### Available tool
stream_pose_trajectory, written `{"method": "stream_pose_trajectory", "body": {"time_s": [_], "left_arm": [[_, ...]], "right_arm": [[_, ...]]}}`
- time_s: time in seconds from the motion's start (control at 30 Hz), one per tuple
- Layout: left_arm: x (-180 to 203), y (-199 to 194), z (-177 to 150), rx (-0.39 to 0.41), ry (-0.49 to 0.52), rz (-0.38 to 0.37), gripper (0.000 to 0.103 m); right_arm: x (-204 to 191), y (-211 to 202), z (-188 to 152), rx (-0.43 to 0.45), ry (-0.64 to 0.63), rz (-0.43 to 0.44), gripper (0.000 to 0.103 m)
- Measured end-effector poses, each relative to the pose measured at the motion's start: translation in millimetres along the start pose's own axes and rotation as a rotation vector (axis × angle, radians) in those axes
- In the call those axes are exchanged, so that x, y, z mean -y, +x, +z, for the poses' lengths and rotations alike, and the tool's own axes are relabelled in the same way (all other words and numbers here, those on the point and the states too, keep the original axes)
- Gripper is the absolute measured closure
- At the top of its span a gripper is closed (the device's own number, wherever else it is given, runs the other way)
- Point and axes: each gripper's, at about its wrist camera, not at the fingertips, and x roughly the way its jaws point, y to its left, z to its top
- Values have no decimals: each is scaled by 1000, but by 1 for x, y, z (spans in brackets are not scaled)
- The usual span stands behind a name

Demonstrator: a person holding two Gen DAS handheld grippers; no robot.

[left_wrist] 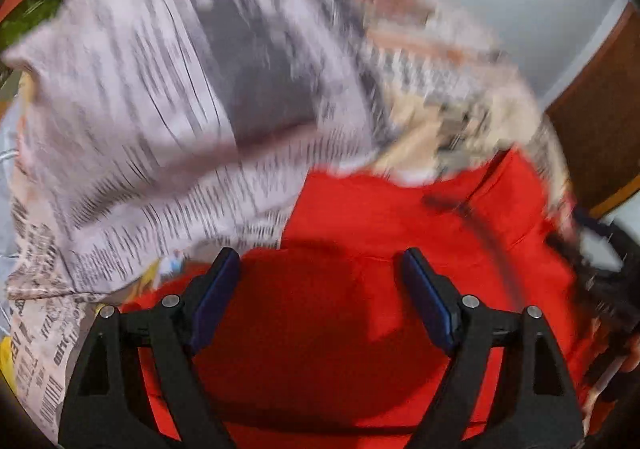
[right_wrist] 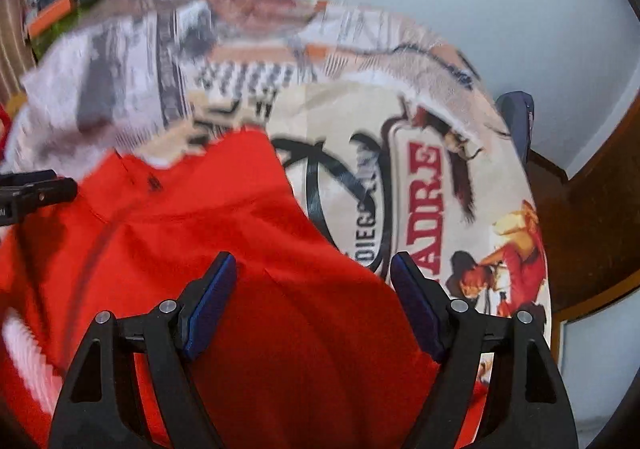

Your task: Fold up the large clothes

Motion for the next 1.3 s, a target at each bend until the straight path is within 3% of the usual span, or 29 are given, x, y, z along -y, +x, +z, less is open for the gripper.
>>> {"method": "stream_pose_trajectory", "body": {"time_s": [0.13, 0.17, 0.23, 0.3, 0.33, 0.37, 0.4, 0.5, 0.53, 0.77, 0.9, 1.03, 1.3], "left_arm": [[-14, 14, -6, -13, -78, -85, 19], [-18, 17, -6, -21, -105, -110, 19], [-18, 17, -7, -16, -124, -126, 34], [-9, 14, -9, -1, -101, -126, 48], [-5, 12, -10, 6, -87, -115, 57], [1, 8, -11, 17, -66, -82, 61], [3, 5, -11, 20, -56, -65, 67], [13, -11, -10, 48, -7, 7, 92], [17, -19, -11, 55, 11, 22, 94], [36, -106, -25, 148, 96, -2, 96], [48, -166, -50, 212, 156, -21, 97], [55, -206, -82, 238, 185, -41, 97], [55, -215, -173, 172, 165, -75, 97]], "right_arm": [[13, 16, 4, -34, 64, 97, 29], [15, 21, 5, -48, 75, 126, 37], [18, 29, 5, -70, 110, 201, 52], [13, 27, 3, -46, 102, 208, 66], [10, 25, 3, -41, 93, 230, 82], [8, 23, 3, -42, 94, 233, 90], [6, 21, 1, -39, 94, 226, 92], [0, 5, -3, -7, 75, 204, 94], [-1, -4, -5, 6, 71, 204, 95], [-11, -91, -23, 131, 8, 218, 95], [-15, -133, -26, 186, -17, 223, 95], [-11, -180, -52, 222, 0, 253, 96], [-38, -195, -129, 125, -11, 300, 96]]}}
